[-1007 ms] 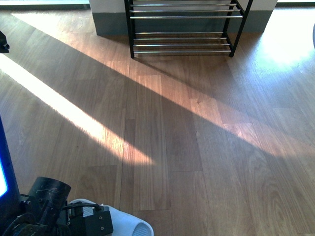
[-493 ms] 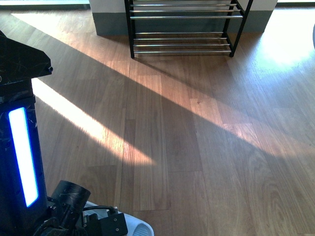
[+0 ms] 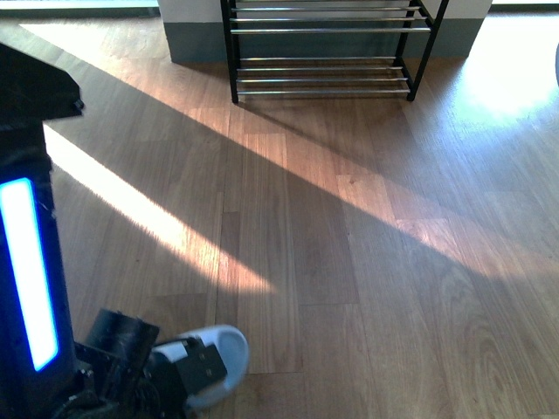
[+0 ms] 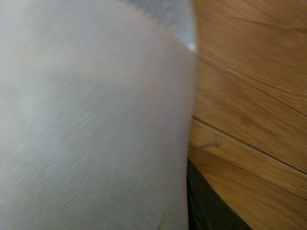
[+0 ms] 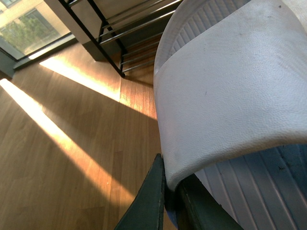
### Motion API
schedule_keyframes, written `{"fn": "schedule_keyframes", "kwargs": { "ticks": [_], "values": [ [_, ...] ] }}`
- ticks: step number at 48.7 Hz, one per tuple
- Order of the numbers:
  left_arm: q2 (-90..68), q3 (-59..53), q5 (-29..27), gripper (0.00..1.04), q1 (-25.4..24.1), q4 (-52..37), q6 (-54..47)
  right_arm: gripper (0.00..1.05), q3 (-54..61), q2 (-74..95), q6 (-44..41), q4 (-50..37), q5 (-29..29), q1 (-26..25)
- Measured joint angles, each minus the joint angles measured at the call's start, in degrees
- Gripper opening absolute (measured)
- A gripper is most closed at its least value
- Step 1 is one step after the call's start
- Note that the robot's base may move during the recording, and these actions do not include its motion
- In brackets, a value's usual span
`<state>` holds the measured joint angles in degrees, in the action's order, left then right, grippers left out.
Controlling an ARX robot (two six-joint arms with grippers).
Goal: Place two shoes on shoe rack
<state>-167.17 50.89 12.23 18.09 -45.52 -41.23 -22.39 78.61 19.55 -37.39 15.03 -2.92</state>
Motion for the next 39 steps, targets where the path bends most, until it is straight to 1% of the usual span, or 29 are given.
{"fn": "schedule_keyframes", "kwargs": {
  "ticks": [3, 9, 17, 20, 25, 27, 30, 34, 39],
  "values": [
    [2.91, -1.03, -2.64, 0.02, -1.62, -2.78, 3.83, 0.02, 0.0, 0.0, 0.0, 0.0, 0.0, 0.0],
    [8.87, -3.82, -5.16, 0.02, -4.37, -6.49, 9.73, 0.02, 0.0, 0.0, 0.0, 0.0, 0.0, 0.0],
    [23.04, -13.27, -10.95, 0.02, -8.76, -12.09, 20.35, 0.02, 0.0, 0.0, -0.02, 0.0, 0.0, 0.0],
    [29.11, -17.42, -12.31, 0.02, -10.12, -13.88, 23.28, 0.02, 0.0, 0.0, -0.02, 0.0, 0.0, 0.0],
    [41.7, -24.76, -16.52, 0.02, -12.2, -14.51, 27.5, 0.02, 0.0, 0.0, -0.02, 0.0, 0.02, 0.0],
    [47.6, -27.82, -17.62, 0.02, -12.85, -13.64, 29.18, 0.02, 0.0, 0.0, -0.02, 0.0, 0.0, 0.0],
    [57.46, -32.33, -19.21, 0.02, -13.6, -9.64, 32.79, 0.02, 0.0, 0.0, -0.02, 0.0, 0.0, 0.0],
    [65.07, -35.58, -20.65, 0.02, -14.03, -6.38, 34.95, 0.02, 0.0, 0.0, -0.02, 0.0, 0.0, 0.0],
    [79.69, -39.85, -23.02, 0.02, -14.43, 1.9, 39.32, 0.02, 0.0, 0.0, -0.02, 0.0, 0.0, 0.0]
  ]
}}
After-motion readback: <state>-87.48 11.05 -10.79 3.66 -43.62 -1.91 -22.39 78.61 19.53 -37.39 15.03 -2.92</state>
